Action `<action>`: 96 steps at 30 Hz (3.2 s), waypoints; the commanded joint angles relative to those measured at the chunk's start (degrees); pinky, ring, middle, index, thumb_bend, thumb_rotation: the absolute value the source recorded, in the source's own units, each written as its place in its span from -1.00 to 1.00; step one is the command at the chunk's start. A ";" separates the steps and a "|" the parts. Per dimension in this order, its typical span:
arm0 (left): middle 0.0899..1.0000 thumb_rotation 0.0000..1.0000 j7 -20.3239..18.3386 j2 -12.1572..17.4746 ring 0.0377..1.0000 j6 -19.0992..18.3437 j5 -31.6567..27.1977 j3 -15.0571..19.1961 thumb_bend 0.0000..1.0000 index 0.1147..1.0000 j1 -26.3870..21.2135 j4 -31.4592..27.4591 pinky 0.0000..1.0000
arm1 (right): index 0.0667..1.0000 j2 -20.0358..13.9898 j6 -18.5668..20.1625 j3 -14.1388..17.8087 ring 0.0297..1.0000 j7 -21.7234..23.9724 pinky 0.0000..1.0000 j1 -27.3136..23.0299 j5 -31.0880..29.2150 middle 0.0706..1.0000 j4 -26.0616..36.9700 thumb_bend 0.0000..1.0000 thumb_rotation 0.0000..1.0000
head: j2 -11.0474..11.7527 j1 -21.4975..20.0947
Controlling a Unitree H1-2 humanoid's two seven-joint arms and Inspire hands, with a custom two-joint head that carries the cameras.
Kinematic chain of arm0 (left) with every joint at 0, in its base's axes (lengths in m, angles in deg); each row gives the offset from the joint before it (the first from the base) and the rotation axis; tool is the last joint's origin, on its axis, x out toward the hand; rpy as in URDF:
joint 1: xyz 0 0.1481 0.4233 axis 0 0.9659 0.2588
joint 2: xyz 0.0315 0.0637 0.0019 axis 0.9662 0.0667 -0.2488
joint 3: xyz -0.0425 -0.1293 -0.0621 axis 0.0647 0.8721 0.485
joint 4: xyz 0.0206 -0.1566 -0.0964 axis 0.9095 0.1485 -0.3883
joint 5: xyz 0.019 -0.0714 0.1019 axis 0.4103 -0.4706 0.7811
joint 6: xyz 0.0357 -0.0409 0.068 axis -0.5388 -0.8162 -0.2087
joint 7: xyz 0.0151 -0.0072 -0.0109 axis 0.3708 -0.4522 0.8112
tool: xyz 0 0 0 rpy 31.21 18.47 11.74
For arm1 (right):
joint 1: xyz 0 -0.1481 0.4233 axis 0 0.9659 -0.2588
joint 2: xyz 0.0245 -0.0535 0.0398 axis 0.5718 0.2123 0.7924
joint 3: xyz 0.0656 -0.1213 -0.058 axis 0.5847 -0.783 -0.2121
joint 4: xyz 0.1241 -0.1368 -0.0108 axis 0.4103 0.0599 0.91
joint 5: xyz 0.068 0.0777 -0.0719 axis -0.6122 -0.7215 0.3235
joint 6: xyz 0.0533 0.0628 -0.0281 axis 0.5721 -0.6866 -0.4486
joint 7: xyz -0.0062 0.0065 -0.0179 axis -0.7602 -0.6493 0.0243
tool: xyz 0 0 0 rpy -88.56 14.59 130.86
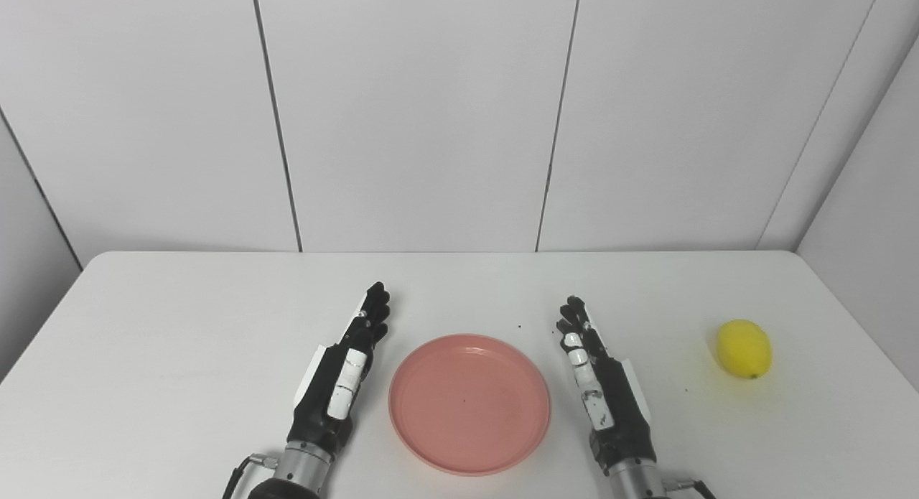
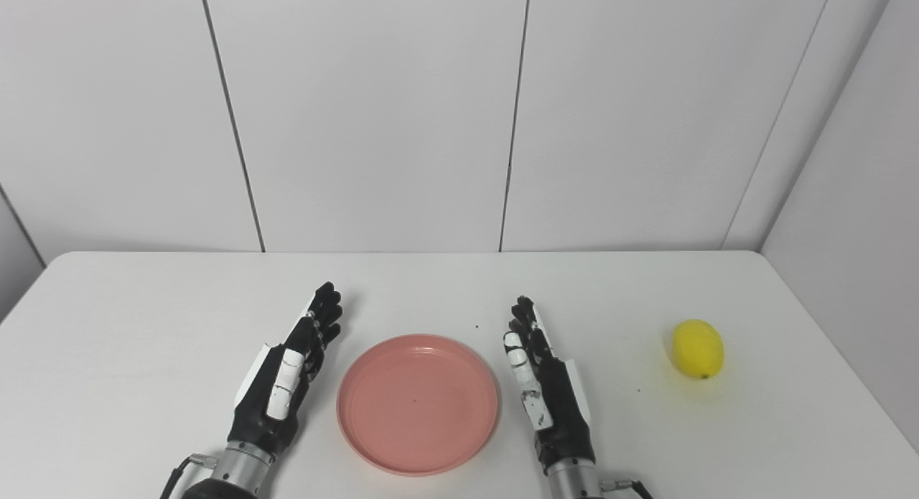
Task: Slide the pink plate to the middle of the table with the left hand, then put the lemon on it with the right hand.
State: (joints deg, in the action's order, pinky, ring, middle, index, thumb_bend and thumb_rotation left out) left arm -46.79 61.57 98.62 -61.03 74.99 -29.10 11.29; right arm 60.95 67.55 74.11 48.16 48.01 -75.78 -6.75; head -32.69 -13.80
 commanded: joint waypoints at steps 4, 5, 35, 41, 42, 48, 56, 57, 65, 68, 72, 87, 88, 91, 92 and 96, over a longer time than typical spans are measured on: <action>1.00 1.00 -0.78 1.77 1.00 -0.79 -0.29 0.31 0.73 1.00 1.40 2.94 1.00 | 0.93 -0.07 -2.27 0.39 0.91 -1.53 0.95 -2.74 2.02 0.90 2.85 0.15 0.80 | 0.01 -1.21; 1.00 1.00 -0.94 1.83 1.00 -0.90 -0.48 0.31 0.73 1.00 1.38 3.03 1.00 | 0.91 -0.08 -2.57 0.48 0.89 -1.83 0.89 -2.88 2.47 0.89 2.82 0.17 0.77 | 0.01 -1.21; 1.00 1.00 -8.17 4.69 1.00 -4.57 -9.16 2.24 0.57 1.00 1.66 3.76 1.00 | 0.85 -8.02 12.60 7.91 0.80 -12.26 0.66 -6.97 32.12 0.86 12.68 0.36 0.11 | 1.72 -15.01; 1.00 1.00 -9.66 5.48 1.00 -2.72 -9.89 3.42 0.65 1.00 0.42 8.48 1.00 | 0.81 -8.62 17.09 7.51 0.75 -12.96 0.54 -7.90 37.61 0.83 12.34 0.46 -0.07 | 2.64 -17.20; 1.00 1.00 -9.89 5.58 1.00 -2.42 -9.89 3.56 0.66 1.00 0.24 9.17 1.00 | 0.81 -8.85 17.70 7.49 0.75 -12.90 0.52 -8.00 38.54 0.82 12.27 0.47 -0.08 | 2.64 -17.20; 1.00 1.00 -10.64 5.92 1.00 -0.45 -9.78 4.45 0.68 1.00 -0.44 12.25 1.00 | 0.76 -10.29 20.62 7.83 0.71 -13.24 0.50 -8.66 42.38 0.76 11.32 0.51 -0.22 | 3.22 -18.51; 1.00 1.00 -12.01 6.14 1.00 0.27 -10.32 5.08 0.69 1.00 -0.65 13.21 1.00 | 0.76 -12.99 23.08 8.34 0.70 -13.17 0.53 -9.98 44.01 0.75 7.85 0.55 -0.31 | 2.92 -17.56; 1.00 1.00 -12.04 6.18 1.00 0.12 -10.33 5.15 0.70 1.00 -0.64 13.07 1.00 | 0.76 -13.50 23.31 8.19 0.70 -13.27 0.55 -10.24 44.29 0.74 7.14 0.55 -0.32 | 2.96 -17.56; 0.99 1.00 -12.28 6.20 1.00 -0.48 -10.80 5.19 0.70 0.99 -0.32 11.75 1.00 | 0.79 -16.18 26.04 7.86 0.73 -12.89 0.66 -11.58 45.90 0.77 4.07 0.58 -0.34 | 2.93 -17.57; 0.99 1.00 -12.49 6.01 1.00 -0.70 -11.10 5.04 0.70 0.99 -0.14 11.17 1.00 | 0.80 -16.79 27.82 8.06 0.73 -12.67 0.67 -11.78 46.10 0.76 3.55 0.60 -0.34 | 2.80 -17.54; 0.99 1.00 -12.40 5.43 1.00 -0.58 -11.04 4.79 0.69 0.99 0.32 10.06 1.00 | 0.79 -17.47 29.02 8.40 0.73 -12.60 0.66 -11.72 45.70 0.76 2.73 0.62 -0.35 | 2.87 -17.10; 1.00 1.00 -11.82 4.58 1.00 -3.05 -11.02 3.22 0.61 1.00 2.72 3.47 1.00 | 0.77 -16.50 29.69 11.95 0.74 -10.27 0.66 -11.90 46.76 0.77 0.42 0.67 -0.44 | 2.90 -17.36; 1.00 1.00 -11.77 4.56 1.00 -3.39 -11.00 3.15 0.61 1.00 2.87 3.01 1.00 | 0.77 -16.40 29.69 12.18 0.74 -10.04 0.66 -11.91 46.73 0.77 0.32 0.67 -0.45 | 2.90 -17.36; 1.00 1.00 -11.62 4.34 1.00 -4.00 -11.12 3.06 0.61 1.00 3.25 2.03 1.00 | 0.78 -16.19 29.67 12.84 0.75 -9.15 0.68 -11.97 47.18 0.77 -0.33 0.66 -0.46 | 2.89 -17.40; 1.00 1.00 -11.59 4.23 1.00 -4.28 -11.22 3.05 0.61 1.00 3.39 1.66 1.00 | 0.77 -16.28 29.66 12.81 0.74 -8.75 0.67 -11.95 47.57 0.77 -0.56 0.66 -0.47 | 2.81 -17.39; 1.00 1.00 -11.44 3.90 1.00 -5.32 -11.21 2.88 0.59 1.00 3.92 0.16 1.00 | 0.76 -16.38 29.68 12.76 0.70 -6.93 0.64 -12.01 48.61 0.73 -1.18 0.61 -0.47 | 2.79 -17.44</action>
State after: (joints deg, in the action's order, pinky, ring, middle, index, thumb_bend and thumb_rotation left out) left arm -58.36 66.36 93.95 -71.33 78.35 -28.10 10.30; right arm 45.45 97.09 86.46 41.15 38.09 -28.18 -8.96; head -29.88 -31.29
